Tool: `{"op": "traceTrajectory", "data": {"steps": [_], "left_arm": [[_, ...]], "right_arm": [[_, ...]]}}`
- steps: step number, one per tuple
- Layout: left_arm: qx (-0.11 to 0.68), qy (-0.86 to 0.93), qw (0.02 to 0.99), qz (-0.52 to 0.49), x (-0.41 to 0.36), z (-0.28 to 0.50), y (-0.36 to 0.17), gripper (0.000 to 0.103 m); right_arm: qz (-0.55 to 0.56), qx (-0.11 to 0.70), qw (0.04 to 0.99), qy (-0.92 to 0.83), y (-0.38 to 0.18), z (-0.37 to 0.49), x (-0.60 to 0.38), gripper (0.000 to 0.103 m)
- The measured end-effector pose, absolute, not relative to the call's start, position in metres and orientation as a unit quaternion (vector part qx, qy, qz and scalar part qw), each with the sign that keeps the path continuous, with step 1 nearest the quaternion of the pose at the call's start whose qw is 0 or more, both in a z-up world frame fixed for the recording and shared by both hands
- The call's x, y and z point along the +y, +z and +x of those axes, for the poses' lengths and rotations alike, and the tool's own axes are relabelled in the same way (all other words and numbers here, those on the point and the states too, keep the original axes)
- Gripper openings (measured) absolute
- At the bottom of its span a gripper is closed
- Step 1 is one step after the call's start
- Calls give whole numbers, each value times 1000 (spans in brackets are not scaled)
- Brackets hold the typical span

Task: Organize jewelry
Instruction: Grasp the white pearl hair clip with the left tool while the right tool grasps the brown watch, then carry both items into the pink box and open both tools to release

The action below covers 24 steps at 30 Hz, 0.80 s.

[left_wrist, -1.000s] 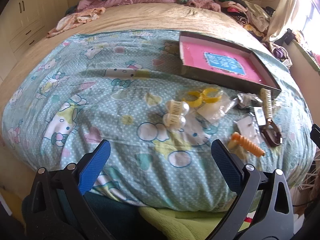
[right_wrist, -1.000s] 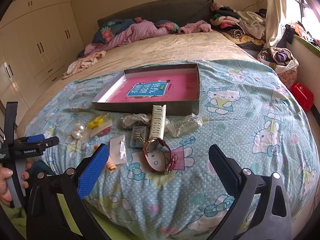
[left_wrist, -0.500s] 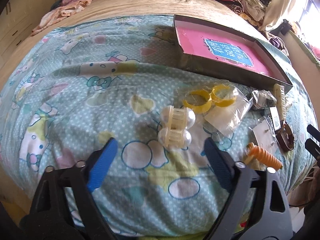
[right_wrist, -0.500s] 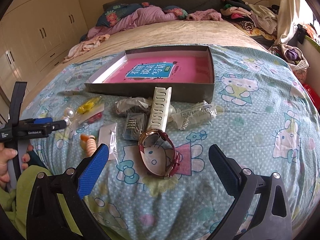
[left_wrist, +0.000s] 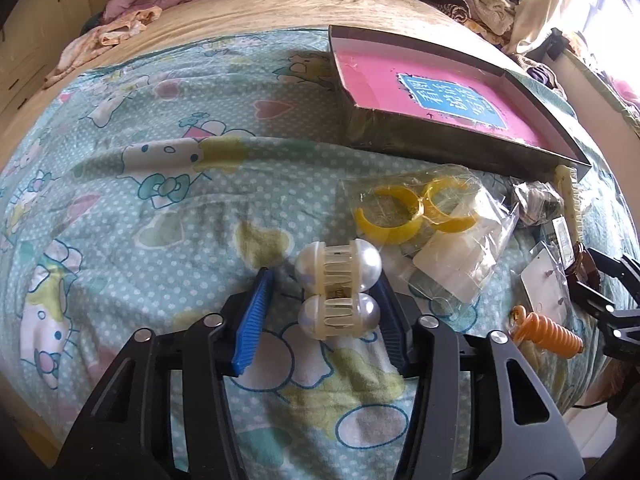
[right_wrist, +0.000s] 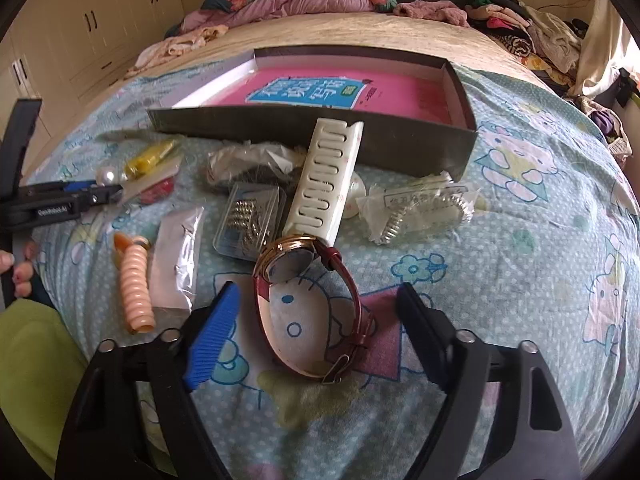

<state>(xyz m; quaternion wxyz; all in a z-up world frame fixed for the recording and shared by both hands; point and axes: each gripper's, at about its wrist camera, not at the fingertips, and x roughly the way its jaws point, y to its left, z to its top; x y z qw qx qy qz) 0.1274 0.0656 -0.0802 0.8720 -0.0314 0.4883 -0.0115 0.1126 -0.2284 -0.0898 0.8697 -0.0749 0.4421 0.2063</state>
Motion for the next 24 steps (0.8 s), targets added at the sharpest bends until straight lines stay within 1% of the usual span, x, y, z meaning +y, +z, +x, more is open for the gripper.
{"op": "traceTrajectory", "data": {"steps": [1,2,4,6,10,16,24], "left_arm": [[487,-16,873,-32,65,128,-80,31],[485,-21,873,-34,65,128,-80,28],[484,-23,874,-31,64,128,-79,28],[482,-26,875,-30,65,127,-77,28],[477,-28,878,-36,67,125,-70,28],[463,-25,885,-55,78,128,-49,28],[435,-19,898,-66,87,146,-18,28]], "right_arm": [[-84,437,871,209,-91,112,-227,68],[-90,433,871,213,-92,111,-225,57],[-89,431,870,224,-91,110,-225,48],[-82,428,869,234,-89,107,-227,44],[-58,425,870,245,-79,101,-235,43],[-43,399,883,245,-51,94,-249,42],[-28,362,900,241,-19,109,-259,41]]}}
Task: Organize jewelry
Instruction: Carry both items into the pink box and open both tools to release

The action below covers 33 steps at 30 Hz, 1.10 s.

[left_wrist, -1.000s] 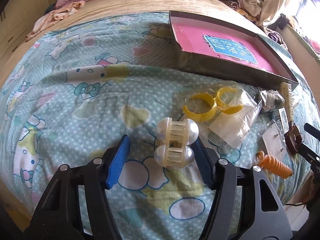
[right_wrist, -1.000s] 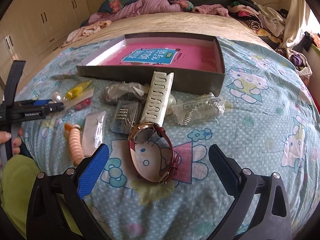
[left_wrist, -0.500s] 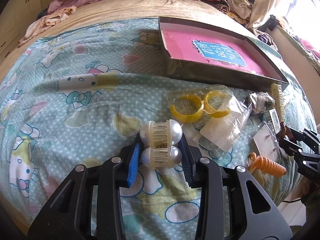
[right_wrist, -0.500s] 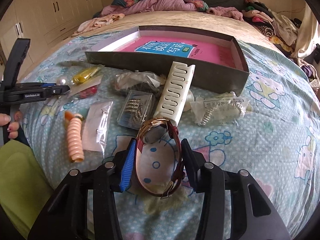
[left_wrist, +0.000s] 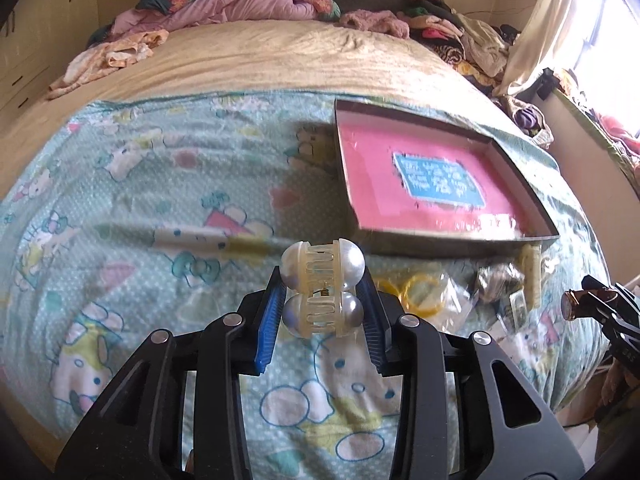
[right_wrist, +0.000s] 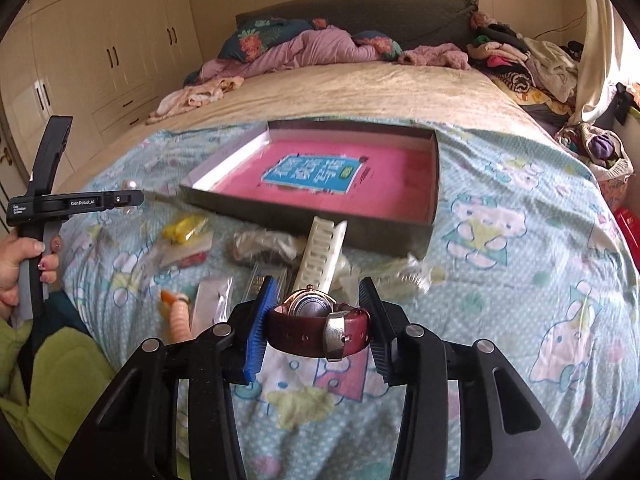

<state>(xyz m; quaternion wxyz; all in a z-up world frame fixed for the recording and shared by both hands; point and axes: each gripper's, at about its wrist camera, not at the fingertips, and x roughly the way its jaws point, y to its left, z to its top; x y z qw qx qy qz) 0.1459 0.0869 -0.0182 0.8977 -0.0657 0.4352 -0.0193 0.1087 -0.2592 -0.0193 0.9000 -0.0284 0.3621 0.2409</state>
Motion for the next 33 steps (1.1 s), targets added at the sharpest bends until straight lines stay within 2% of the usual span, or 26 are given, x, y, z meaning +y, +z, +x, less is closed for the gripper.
{"op": "traceTrajectory", "data": {"steps": [16,33], "left_arm": [[432,-51,899,-49,51,201,-1,28],[465,-83,880,-47,13,243,-38,28]], "right_arm": [[-16,306,920,245,16,160,-257,41],[-10,318,916,243,3,229,-237,41]]}}
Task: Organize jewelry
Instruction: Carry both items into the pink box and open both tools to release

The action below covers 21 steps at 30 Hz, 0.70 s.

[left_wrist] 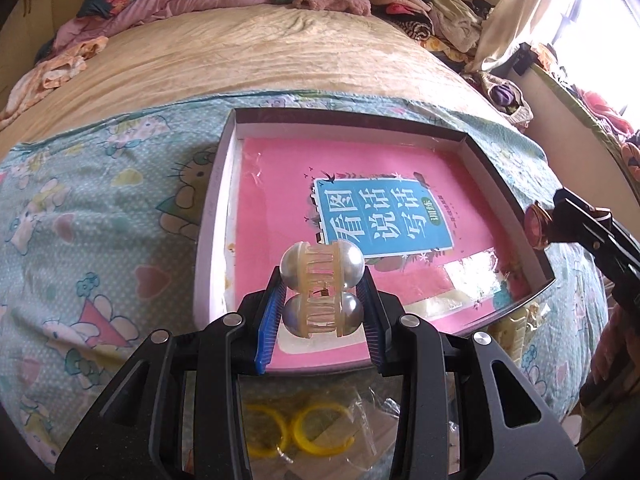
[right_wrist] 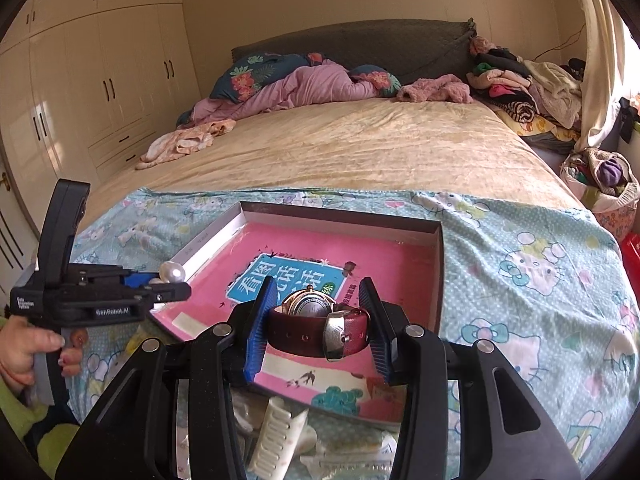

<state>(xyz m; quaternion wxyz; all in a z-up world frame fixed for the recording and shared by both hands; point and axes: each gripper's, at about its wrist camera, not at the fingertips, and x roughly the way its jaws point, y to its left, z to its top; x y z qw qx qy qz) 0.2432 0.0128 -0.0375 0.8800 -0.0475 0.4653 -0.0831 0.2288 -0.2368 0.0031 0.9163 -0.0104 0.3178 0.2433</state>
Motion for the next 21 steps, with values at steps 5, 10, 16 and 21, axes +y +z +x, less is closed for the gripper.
{"op": "traceTrajectory", "data": {"steps": [5,10,16,21], "left_arm": [[474,-83,876,-42,10,250,-47,28],[482,-81,872,-37,9,258,-58,28],[477,-78,875,-30,9,258,-60,28],[476,-77,876,-30,9,259,-60,29]], "right_arm": [[-17,334,910,245,-8,246,-226,41],[-18,351,905,239,-20,260,-221,41],[-10,375,899,226,-34,266,-225,44],[3,378,899,221,-39,263,-234,52]]}}
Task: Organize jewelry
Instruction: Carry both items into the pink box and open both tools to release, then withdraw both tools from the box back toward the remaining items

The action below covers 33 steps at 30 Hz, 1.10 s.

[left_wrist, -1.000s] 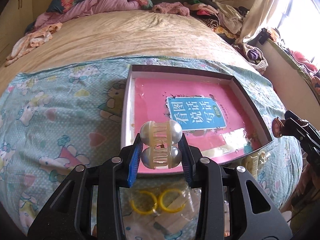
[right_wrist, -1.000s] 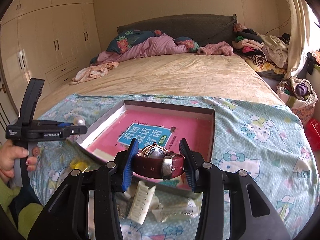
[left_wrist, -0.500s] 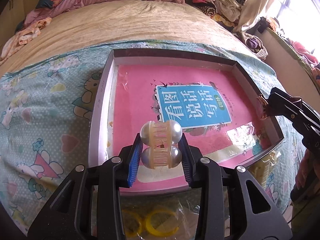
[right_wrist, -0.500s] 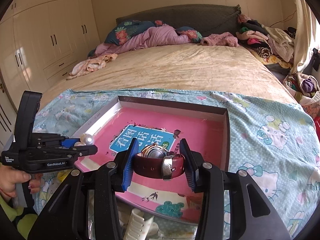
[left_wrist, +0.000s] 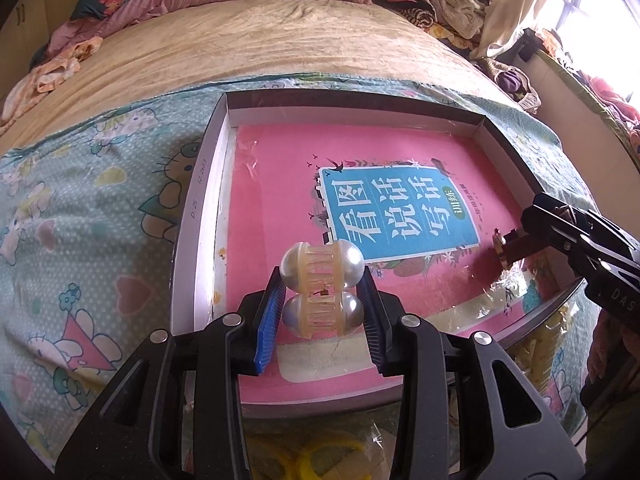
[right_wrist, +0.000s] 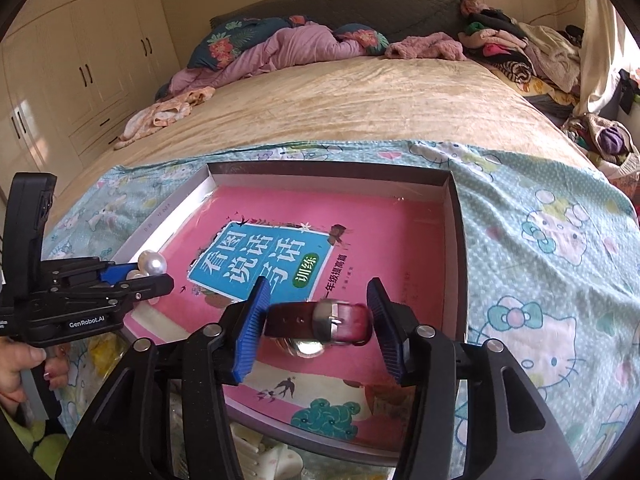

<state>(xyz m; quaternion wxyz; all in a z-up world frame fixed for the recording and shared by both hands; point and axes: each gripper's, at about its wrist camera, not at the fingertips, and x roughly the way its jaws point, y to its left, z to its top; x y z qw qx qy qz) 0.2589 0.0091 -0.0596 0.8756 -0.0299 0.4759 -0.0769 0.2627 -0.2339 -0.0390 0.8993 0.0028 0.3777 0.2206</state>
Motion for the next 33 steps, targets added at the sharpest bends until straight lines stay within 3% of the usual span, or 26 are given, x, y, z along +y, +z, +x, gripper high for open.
{"op": "traceTrajectory", "data": {"steps": [2,7,13,25,33], "left_arm": [[475,-77,876,-27,8,259,-59,29],[473,-80,877,-32,8,257,-56,41],[465,-78,881,-34,8,251,-50,53],[426,-55,902,-42,13,226,-15,90],[405,-54,911,-56,17,202,6,93]], "right_arm": [[2,373,904,211,-38,259,-238,64],[17,366,909,197,-34,246,-253,78],[31,350,917,186,-21,226,-272,87],[35,328,925,187,3,196,-283,87],[31,315,928,195,17,179,-281,88]]}}
